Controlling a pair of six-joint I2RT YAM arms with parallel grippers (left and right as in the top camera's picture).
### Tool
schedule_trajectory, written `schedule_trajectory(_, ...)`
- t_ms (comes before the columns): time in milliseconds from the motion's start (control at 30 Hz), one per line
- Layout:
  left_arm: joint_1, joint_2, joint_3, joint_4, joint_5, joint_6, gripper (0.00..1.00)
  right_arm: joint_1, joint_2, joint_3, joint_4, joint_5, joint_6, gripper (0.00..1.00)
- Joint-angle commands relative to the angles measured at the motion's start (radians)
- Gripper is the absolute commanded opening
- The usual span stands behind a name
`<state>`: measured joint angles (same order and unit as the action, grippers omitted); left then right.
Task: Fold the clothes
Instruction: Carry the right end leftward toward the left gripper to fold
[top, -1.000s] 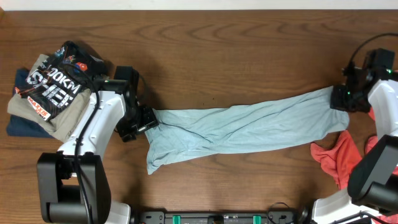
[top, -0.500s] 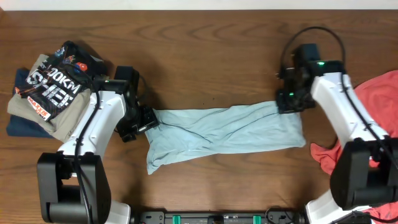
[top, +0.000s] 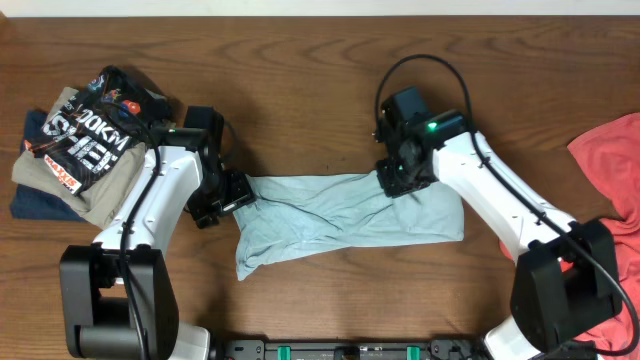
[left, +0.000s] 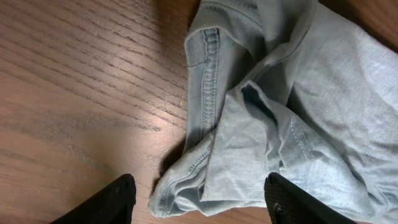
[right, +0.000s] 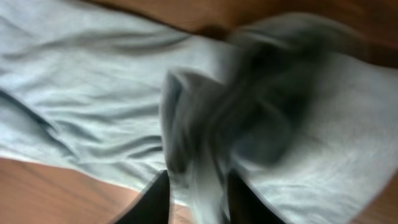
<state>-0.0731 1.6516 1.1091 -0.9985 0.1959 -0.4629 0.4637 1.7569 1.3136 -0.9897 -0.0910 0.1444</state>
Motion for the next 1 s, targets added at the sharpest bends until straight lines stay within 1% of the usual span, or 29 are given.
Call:
schedule_trajectory(0,0.003,-0.008,0.006,-0.007,-0.005,0.017,0.68,0.040,-0.004,-0.008,-0.007,-0.031,0.015,0.54)
schedule_trajectory(33,0.003,-0.008,0.006,-0.007,-0.005,0.017,0.68,0.048,-0.004,-0.008,-0.013,-0.029,0.014,0.59)
schedule_trajectory(167,0.003,-0.008,0.006,-0.007,-0.005,0.017,0.69,0.054,-0.004,-0.008,-0.021,-0.003,-0.007,0.49)
schedule_trajectory(200,0.003,-0.008,0.006,-0.008,-0.005,0.018,0.69,0.052,-0.004,-0.008,-0.022,0.013,-0.006,0.49)
schedule_trajectory(300,0.003,-0.008,0.005,-0.014,-0.005,0.022,0.73,0.040,-0.004,-0.008,-0.028,0.090,0.029,0.60)
schedule_trajectory(433,0.003,-0.008,-0.001,-0.016,-0.006,0.026,0.77,0.027,-0.004,-0.008,-0.035,0.136,0.069,0.63)
schedule_trajectory(467,0.003,-0.008,-0.005,-0.013,-0.006,0.026,0.77,0.026,-0.004,-0.009,-0.035,0.133,0.069,0.63)
schedule_trajectory(567,0.003,-0.008,-0.021,-0.002,-0.006,0.025,0.78,0.027,-0.004,-0.017,-0.034,0.111,0.069,0.57)
schedule_trajectory(667,0.003,-0.008,-0.039,0.006,-0.006,0.025,0.78,0.029,-0.004,-0.054,-0.016,0.071,0.069,0.57)
schedule_trajectory(767,0.003,-0.008,-0.052,0.010,-0.006,0.025,0.78,0.032,-0.004,-0.132,0.032,0.040,0.069,0.57)
schedule_trajectory(833,0.003,-0.008,-0.055,0.010,-0.006,0.025,0.78,0.035,-0.004,-0.183,0.068,-0.004,0.069,0.50)
schedule_trajectory(867,0.003,-0.008,-0.056,0.010,-0.006,0.025,0.78,0.037,-0.004,-0.206,0.087,-0.045,0.068,0.44)
schedule_trajectory(933,0.003,-0.008,-0.056,0.013,-0.006,0.025,0.78,0.039,-0.004,-0.232,0.101,-0.105,0.063,0.26)
schedule_trajectory(967,0.003,-0.008,-0.056,0.013,-0.006,0.025,0.78,0.040,-0.004,-0.237,0.097,-0.122,0.056,0.09)
